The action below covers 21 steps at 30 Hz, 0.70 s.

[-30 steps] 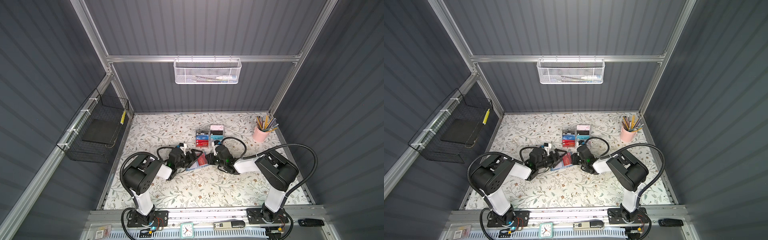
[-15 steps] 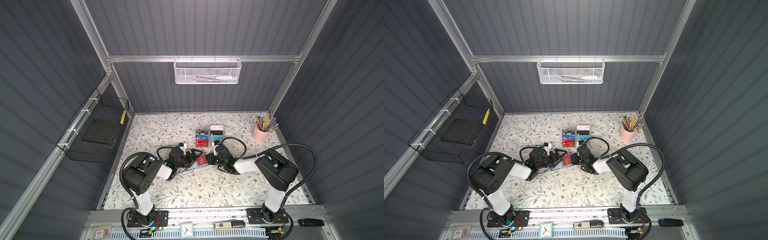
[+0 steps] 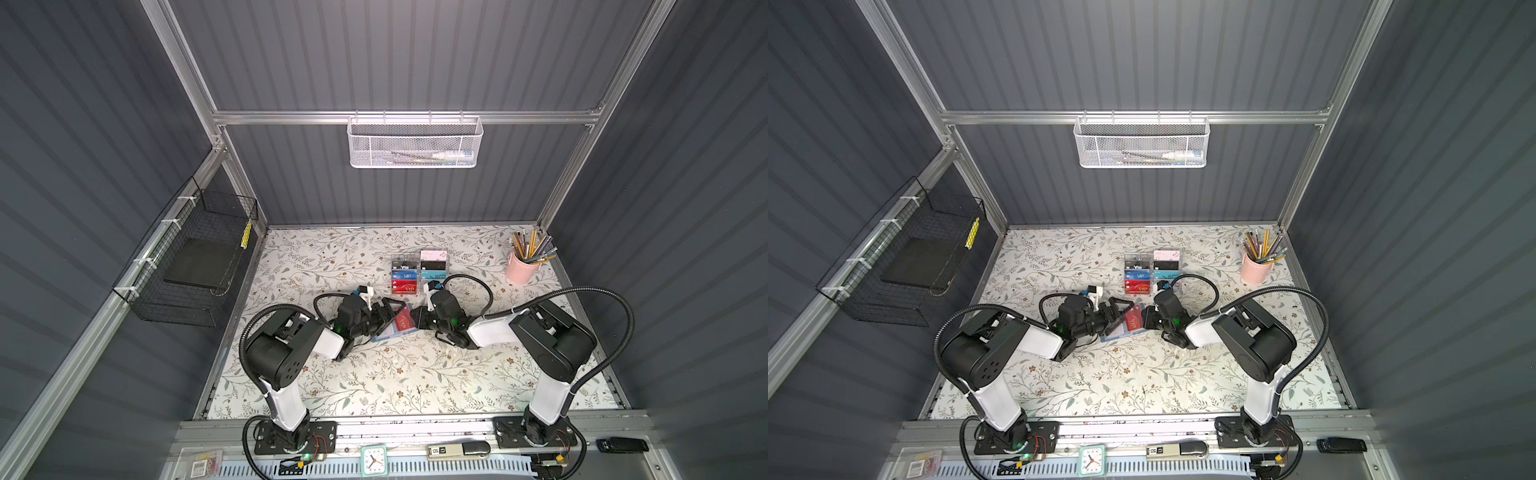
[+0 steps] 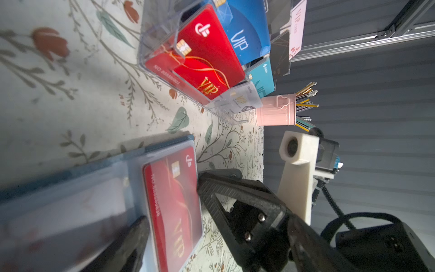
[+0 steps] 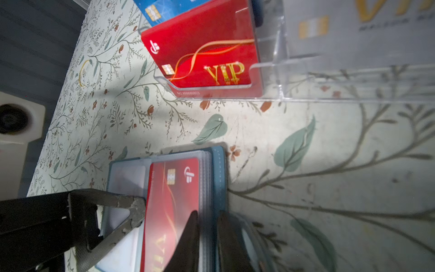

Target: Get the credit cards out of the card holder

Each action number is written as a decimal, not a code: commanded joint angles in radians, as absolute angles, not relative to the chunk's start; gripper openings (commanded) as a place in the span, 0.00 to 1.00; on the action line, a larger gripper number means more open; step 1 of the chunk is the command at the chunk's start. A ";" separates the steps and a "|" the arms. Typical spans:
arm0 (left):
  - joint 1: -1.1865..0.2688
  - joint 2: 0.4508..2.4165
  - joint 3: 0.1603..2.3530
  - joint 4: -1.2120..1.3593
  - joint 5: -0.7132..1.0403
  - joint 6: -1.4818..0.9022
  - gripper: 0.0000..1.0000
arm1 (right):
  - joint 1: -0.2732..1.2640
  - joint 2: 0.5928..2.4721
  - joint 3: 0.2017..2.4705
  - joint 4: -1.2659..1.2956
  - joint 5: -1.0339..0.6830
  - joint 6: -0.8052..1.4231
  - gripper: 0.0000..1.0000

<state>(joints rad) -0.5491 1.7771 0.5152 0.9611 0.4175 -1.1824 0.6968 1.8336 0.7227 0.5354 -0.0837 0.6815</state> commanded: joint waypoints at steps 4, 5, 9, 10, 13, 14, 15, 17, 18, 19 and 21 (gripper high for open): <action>-0.552 1.766 0.529 0.982 0.409 -1.167 0.92 | 0.716 1.910 0.678 0.364 -0.141 0.686 0.17; -0.552 1.766 0.527 0.985 0.407 -1.167 0.92 | 0.716 1.910 0.679 0.364 -0.141 0.686 0.17; -0.552 1.756 0.522 0.981 0.405 -1.167 0.92 | 0.715 1.910 0.681 0.361 -0.140 0.683 0.17; -0.552 1.752 0.522 0.978 0.404 -1.162 0.92 | 0.715 1.909 0.682 0.358 -0.140 0.683 0.17; -0.552 1.756 0.528 0.968 0.406 -1.159 0.92 | 0.715 1.908 0.685 0.356 -0.141 0.683 0.18; -0.552 1.760 0.530 0.974 0.406 -1.161 0.92 | 0.713 1.908 0.687 0.353 -0.141 0.681 0.17; -0.552 1.765 0.530 0.977 0.405 -1.162 0.92 | 0.714 1.908 0.688 0.352 -0.141 0.681 0.17; -0.552 1.774 0.536 0.980 0.408 -1.162 0.92 | 0.715 1.908 0.688 0.352 -0.141 0.681 0.17; -0.552 1.780 0.540 0.982 0.409 -1.164 0.92 | 0.715 1.908 0.688 0.351 -0.141 0.680 0.18; -0.552 1.783 0.540 0.985 0.411 -1.164 0.92 | 0.715 1.908 0.688 0.350 -0.140 0.680 0.17; -0.552 1.794 0.541 0.993 0.411 -1.167 0.92 | 0.715 1.908 0.689 0.348 -0.138 0.678 0.17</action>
<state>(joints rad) -0.5491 1.7763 0.5163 0.9649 0.4110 -1.1820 0.6968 1.8339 0.7204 0.5392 -0.0837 0.6815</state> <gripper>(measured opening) 0.923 0.175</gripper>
